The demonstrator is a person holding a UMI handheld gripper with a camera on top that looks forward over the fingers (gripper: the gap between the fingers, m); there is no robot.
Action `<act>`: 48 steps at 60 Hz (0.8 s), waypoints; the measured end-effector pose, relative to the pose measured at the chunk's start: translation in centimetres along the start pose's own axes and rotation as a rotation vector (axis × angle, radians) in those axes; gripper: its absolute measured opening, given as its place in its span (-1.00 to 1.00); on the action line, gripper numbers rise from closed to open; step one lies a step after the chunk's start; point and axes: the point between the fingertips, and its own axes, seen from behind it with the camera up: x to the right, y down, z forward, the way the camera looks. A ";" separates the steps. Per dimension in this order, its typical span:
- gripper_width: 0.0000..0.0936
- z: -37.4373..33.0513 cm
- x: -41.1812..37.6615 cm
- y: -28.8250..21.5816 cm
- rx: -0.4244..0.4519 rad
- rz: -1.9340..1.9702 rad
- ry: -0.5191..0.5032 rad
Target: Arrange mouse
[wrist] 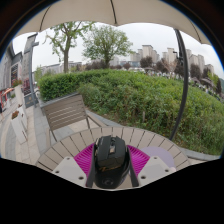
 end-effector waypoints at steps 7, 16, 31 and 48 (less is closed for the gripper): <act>0.10 3.2 8.7 -1.8 0.007 -0.043 0.094; 0.11 9.1 16.9 3.1 -0.091 -0.038 0.141; 0.11 13.2 20.6 12.9 -0.251 -0.058 0.102; 0.85 10.5 20.6 9.9 -0.248 -0.019 0.123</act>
